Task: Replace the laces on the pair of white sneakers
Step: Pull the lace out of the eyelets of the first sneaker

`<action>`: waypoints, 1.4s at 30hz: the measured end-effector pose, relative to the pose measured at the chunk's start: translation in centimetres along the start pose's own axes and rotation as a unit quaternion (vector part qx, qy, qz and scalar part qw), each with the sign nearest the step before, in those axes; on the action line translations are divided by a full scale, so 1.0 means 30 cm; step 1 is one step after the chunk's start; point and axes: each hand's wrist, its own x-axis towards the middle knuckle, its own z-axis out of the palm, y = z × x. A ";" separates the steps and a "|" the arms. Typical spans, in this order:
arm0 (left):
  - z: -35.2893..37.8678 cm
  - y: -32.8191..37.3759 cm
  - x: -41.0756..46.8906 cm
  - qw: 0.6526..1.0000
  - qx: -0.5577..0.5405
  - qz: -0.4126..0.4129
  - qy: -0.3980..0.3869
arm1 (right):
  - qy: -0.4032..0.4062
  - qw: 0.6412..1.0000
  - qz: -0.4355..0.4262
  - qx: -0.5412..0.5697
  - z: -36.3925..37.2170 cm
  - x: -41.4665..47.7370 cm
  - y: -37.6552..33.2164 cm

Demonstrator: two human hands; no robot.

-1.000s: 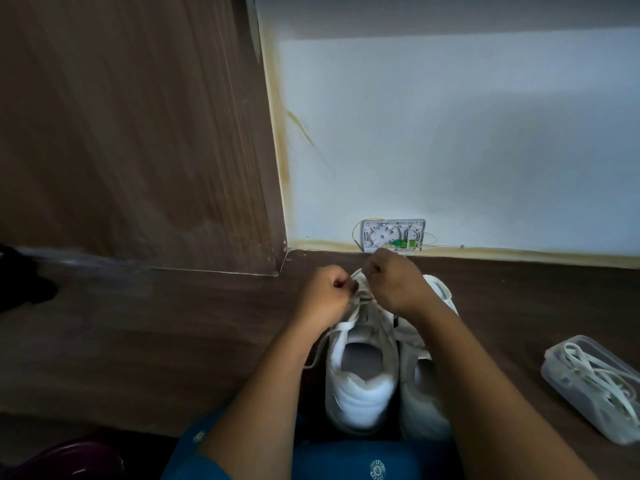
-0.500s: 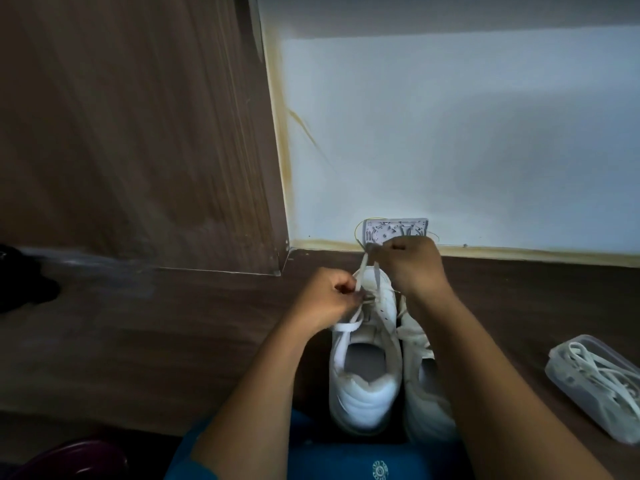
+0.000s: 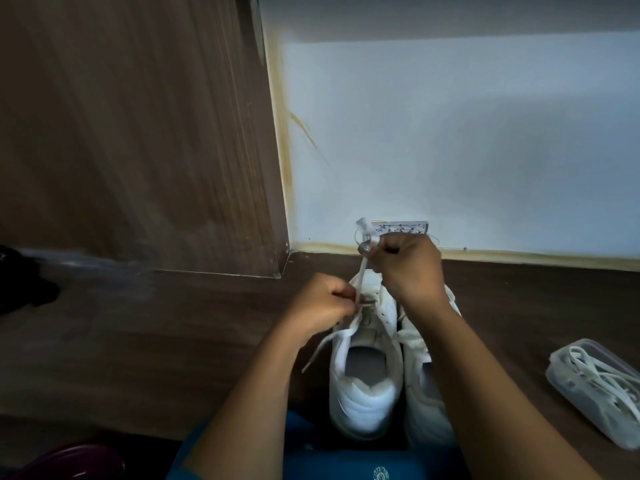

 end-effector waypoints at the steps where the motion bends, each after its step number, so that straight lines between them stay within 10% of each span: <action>1: 0.006 0.005 -0.002 1.000 0.003 0.021 0.007 | -0.009 1.000 0.009 0.008 0.002 -0.002 0.002; 5: -0.003 0.066 0.020 0.958 -0.219 0.064 0.173 | -0.145 0.988 0.057 -0.017 -0.019 -0.012 0.022; 9: 0.006 0.083 0.003 0.933 -0.295 0.130 0.161 | -0.294 0.935 0.000 -0.200 -0.014 -0.033 0.017; 14: 0.003 0.037 0.004 0.983 -0.131 0.034 0.126 | -0.047 0.998 0.023 0.026 -0.001 -0.009 0.011; 17: 0.027 0.003 -0.007 0.999 0.003 0.035 0.005 | 0.010 0.969 0.081 0.235 -0.010 0.000 -0.021; 21: 0.029 0.040 0.011 0.981 -0.131 0.062 0.132 | 0.031 0.952 0.103 0.285 -0.038 -0.004 -0.044; 25: 0.002 0.071 0.024 0.940 -0.200 0.084 0.262 | -0.083 0.989 0.099 -0.076 -0.121 0.013 0.007; 29: -0.031 0.012 0.031 0.927 -0.172 -0.048 0.329 | -0.173 0.906 0.108 -0.371 -0.115 0.017 0.071; 34: 0.000 -0.012 0.009 0.974 0.143 -0.070 0.161 | -0.208 0.901 0.120 -0.360 -0.035 0.001 0.075; 39: 0.059 0.001 0.016 0.990 0.130 -0.030 0.047 | -0.127 0.938 0.084 -0.311 0.008 -0.006 0.093; 42: 0.059 -0.011 0.028 0.997 0.036 -0.035 0.052 | -0.054 0.986 0.140 -0.066 -0.002 0.016 0.079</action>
